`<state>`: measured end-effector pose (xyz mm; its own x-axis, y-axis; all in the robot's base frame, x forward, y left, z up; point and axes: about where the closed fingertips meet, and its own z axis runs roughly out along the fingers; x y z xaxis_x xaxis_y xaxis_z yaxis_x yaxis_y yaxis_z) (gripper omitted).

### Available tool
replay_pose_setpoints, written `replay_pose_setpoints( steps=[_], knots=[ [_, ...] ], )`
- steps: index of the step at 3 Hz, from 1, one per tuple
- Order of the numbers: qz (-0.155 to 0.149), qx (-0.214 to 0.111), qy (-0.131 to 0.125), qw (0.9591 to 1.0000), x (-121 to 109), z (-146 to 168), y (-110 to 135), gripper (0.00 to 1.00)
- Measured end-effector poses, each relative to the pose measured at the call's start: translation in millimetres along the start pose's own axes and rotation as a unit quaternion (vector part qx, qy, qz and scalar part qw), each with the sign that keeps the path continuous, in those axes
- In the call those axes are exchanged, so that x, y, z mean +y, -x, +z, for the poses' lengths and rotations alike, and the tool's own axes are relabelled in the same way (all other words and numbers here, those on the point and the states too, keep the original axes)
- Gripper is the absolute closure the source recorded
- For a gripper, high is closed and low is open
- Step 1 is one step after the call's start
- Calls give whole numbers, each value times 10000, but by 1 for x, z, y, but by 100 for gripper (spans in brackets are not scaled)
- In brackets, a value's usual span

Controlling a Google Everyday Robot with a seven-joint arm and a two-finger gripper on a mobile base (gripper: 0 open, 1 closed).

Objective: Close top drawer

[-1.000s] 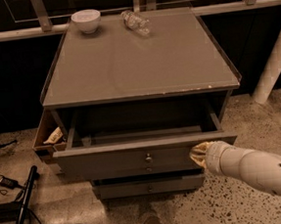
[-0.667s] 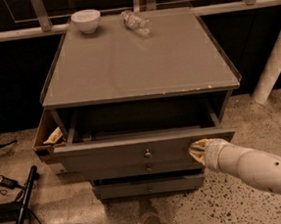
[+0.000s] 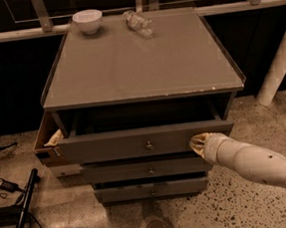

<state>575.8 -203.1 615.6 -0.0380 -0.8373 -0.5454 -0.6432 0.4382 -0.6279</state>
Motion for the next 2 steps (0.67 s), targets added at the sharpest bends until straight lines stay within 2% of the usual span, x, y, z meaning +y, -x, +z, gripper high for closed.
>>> replay_pose_setpoints(
  steps=[2],
  knots=[
    [-44,-28,-76,10000,-20,31,6,100]
  ],
)
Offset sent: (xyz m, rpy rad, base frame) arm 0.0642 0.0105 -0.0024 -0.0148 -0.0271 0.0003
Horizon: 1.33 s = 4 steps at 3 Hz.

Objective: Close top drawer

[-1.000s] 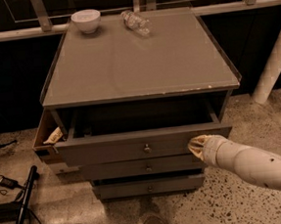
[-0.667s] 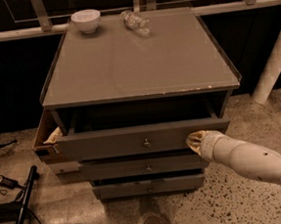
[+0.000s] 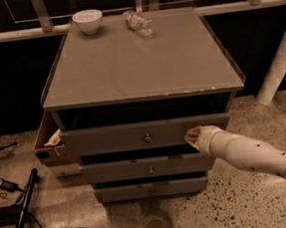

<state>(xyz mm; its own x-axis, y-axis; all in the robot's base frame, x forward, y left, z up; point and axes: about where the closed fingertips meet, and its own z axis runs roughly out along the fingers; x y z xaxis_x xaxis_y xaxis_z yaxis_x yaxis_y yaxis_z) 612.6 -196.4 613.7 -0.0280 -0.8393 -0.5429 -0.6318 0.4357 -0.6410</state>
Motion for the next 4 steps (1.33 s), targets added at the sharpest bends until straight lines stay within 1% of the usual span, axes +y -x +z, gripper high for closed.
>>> replay_pose_setpoints(
  steps=[1,2,3,4],
  knots=[
    [0,0,0,10000,2,-1,0,100],
    [-114,-8,229,9997,5,-5,5,100],
    [-359,-84,756,9965,18,-24,12,100],
    [-409,-97,1352,9899,36,-50,12,100]
  ],
)
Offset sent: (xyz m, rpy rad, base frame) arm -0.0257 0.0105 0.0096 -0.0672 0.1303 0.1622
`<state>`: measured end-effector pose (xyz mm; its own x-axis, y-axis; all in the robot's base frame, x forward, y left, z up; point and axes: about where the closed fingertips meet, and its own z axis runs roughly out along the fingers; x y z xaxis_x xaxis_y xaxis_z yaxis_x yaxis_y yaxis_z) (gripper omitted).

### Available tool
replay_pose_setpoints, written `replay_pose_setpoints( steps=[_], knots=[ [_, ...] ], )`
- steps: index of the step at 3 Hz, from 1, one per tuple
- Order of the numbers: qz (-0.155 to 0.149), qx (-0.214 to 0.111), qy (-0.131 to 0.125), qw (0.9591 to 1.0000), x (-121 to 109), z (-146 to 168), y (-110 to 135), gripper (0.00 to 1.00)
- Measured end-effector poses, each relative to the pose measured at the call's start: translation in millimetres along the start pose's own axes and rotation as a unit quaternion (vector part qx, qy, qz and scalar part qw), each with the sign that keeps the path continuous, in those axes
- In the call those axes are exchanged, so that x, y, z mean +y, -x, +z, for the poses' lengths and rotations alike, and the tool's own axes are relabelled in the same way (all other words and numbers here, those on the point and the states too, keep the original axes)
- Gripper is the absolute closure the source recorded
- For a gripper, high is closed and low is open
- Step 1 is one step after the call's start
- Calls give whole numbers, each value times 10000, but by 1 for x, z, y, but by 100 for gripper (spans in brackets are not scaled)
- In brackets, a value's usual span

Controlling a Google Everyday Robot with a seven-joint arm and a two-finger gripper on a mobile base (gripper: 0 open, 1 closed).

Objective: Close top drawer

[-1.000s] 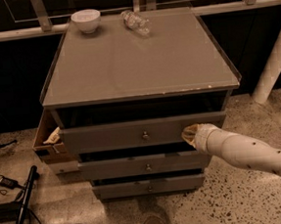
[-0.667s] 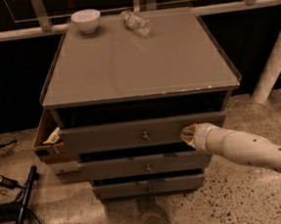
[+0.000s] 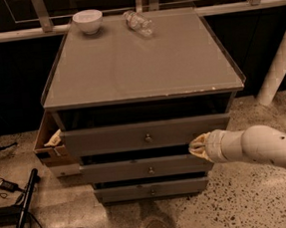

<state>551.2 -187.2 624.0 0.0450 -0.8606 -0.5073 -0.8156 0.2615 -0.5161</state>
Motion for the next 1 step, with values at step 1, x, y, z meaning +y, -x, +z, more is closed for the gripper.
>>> replay_pose_setpoints(
  steps=[1],
  knots=[
    [-4,-16,416,9991,22,1,1,81]
  ],
)
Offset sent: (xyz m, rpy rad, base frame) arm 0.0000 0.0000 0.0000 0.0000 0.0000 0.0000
